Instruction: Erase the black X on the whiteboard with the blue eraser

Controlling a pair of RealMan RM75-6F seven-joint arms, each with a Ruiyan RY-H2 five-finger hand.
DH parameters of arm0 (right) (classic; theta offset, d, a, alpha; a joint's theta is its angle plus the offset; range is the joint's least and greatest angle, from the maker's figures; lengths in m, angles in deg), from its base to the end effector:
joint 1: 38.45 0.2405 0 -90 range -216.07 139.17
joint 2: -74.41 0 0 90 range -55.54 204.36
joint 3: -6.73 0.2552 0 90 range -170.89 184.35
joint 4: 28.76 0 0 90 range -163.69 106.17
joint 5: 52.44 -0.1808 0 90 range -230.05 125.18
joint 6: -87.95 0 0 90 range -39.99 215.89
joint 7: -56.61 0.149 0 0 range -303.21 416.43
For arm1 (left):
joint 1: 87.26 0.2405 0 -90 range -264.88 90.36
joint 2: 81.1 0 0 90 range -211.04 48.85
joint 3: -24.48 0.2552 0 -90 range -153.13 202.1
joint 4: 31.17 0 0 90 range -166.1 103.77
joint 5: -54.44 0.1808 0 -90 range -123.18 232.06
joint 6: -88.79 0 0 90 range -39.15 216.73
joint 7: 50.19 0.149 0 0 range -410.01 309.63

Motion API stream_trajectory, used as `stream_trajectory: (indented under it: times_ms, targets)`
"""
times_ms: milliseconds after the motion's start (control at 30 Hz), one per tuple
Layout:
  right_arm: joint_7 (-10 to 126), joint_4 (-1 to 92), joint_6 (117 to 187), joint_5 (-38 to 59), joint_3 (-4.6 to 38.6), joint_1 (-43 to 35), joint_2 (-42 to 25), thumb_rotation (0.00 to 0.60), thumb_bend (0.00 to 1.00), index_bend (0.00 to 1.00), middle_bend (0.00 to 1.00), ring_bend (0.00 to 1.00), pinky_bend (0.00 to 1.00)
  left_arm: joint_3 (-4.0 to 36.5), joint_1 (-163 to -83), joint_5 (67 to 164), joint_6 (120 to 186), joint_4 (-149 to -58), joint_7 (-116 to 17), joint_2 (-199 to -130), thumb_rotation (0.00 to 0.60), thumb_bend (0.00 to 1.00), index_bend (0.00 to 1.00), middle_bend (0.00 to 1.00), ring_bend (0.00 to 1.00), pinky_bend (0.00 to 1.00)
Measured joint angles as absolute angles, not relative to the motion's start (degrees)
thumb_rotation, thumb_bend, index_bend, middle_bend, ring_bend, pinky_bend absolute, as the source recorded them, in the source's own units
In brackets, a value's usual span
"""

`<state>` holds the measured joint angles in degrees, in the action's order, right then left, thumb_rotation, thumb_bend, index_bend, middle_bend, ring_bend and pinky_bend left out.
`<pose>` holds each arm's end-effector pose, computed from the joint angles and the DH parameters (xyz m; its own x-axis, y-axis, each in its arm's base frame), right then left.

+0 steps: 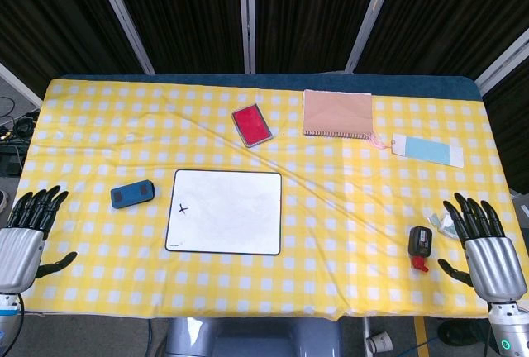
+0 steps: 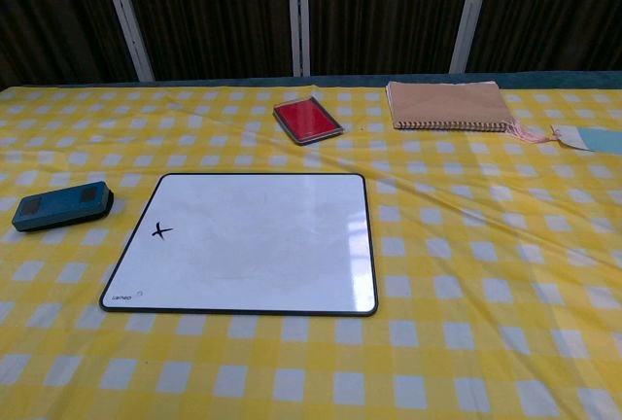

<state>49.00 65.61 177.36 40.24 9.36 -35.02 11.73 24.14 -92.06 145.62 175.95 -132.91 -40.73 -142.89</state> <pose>-0.2783 -0.1740 0.1932 0.5049 0.0722 0.8601 -0.8548 -0.0964 0.5099 -0.2614 0.1723 0.1806 0.4398 0.0028 0.8981 0.8934 -0.1038 -0.4371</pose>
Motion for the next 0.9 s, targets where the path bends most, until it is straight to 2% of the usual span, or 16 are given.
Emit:
stream_trajectory:
  times_ms: [233, 400, 500, 700, 800, 900]
  targets:
    - [49.17, 65.77, 177.37, 40.08, 9.4, -35.07, 11.95, 0.6, 0.0, 0.0, 0.0, 0.0, 0.0, 24.12, -92.18, 145.24, 175.34, -132.75, -40.13, -143.2, 0.6, 0.0, 0.0, 0.0, 0.0, 0.0]
    - [49.07, 66.13, 177.05, 39.76, 9.51, -34.96, 12.04, 0.6, 0.0, 0.0, 0.0, 0.0, 0.0, 23.03, -94.0, 142.82, 171.91, -132.57, -39.89, -143.81, 0.6, 0.0, 0.0, 0.0, 0.0, 0.0]
    - [48.59, 66.1, 176.47, 39.15, 9.63, -34.79, 11.93, 0.6, 0.0, 0.0, 0.0, 0.0, 0.0, 21.16, -96.75, 139.43, 167.71, -131.7, -39.1, -145.22, 0.6, 0.0, 0.0, 0.0, 0.0, 0.0]
    - [47.94, 65.95, 175.3, 37.43, 10.18, -34.38, 11.6, 0.6, 0.0, 0.0, 0.0, 0.0, 0.0, 17.0, -105.15, 129.04, 153.51, -129.25, -37.59, -148.99, 0.6, 0.01, 0.0, 0.0, 0.01, 0.01]
    - [47.72, 65.68, 174.55, 36.8, 10.31, -34.08, 11.36, 0.6, 0.0, 0.0, 0.0, 0.0, 0.0, 15.01, -110.41, 122.57, 146.61, -126.01, -35.91, -152.16, 0.6, 0.05, 0.04, 0.06, 0.06, 0.07]
    - [47.48, 65.25, 173.82, 36.21, 10.44, -33.77, 11.08, 0.6, 0.0, 0.0, 0.0, 0.0, 0.0, 13.83, -114.21, 118.07, 143.35, -121.63, -33.39, -155.56, 0.6, 0.08, 0.1, 0.1, 0.1, 0.15]
